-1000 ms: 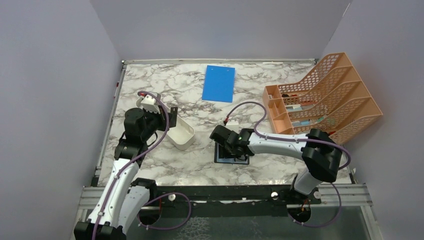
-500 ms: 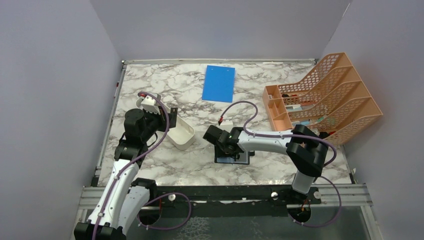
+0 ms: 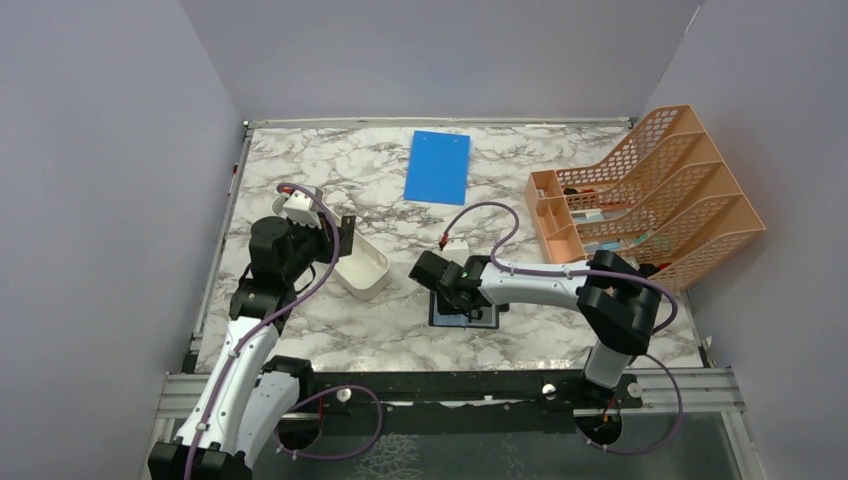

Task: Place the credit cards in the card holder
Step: Insert the credit card into the card holder.

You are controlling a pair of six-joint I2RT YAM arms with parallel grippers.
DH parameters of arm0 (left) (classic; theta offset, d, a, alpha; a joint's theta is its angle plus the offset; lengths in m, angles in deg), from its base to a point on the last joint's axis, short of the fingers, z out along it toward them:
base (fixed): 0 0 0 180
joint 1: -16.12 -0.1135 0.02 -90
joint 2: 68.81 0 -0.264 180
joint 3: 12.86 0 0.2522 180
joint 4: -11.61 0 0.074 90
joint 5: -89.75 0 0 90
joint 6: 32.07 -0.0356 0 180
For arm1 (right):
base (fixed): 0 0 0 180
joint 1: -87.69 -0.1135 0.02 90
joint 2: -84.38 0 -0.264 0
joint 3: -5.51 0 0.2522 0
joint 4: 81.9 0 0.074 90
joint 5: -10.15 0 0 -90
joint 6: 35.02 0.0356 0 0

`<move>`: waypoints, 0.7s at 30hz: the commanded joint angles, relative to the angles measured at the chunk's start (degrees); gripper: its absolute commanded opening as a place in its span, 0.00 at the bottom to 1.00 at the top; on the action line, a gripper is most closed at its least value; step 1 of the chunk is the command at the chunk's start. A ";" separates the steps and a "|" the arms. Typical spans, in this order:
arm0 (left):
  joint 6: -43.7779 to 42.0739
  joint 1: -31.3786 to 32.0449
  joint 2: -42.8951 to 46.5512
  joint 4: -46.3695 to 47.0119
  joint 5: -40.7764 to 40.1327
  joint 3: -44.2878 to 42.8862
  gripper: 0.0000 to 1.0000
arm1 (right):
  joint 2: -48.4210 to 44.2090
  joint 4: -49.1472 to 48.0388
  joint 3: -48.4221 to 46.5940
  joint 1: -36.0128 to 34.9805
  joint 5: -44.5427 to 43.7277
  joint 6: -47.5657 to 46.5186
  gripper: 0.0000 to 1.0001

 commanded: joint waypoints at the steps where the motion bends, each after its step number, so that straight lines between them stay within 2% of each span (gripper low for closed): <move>1: -0.54 -0.03 -0.10 1.42 -0.43 -0.25 0.00 | -2.02 -2.05 1.58 -0.36 -1.09 -0.63 0.10; 5: 1.13 -0.03 -0.88 1.49 0.64 -0.54 0.00 | -5.12 -6.42 3.90 -0.31 -0.93 -2.63 0.09; 7: 2.81 -0.03 -2.02 1.20 4.15 -1.28 0.00 | -6.85 -9.53 5.83 -0.33 0.02 -3.68 0.08; 14: 17.11 0.46 -4.94 3.86 16.85 -0.94 0.00 | -13.04 -21.56 12.97 0.72 6.32 -5.90 0.08; 21: 23.73 6.67 -4.66 5.74 14.83 2.01 0.00 | -17.63 -28.18 18.73 3.08 10.98 -5.89 0.08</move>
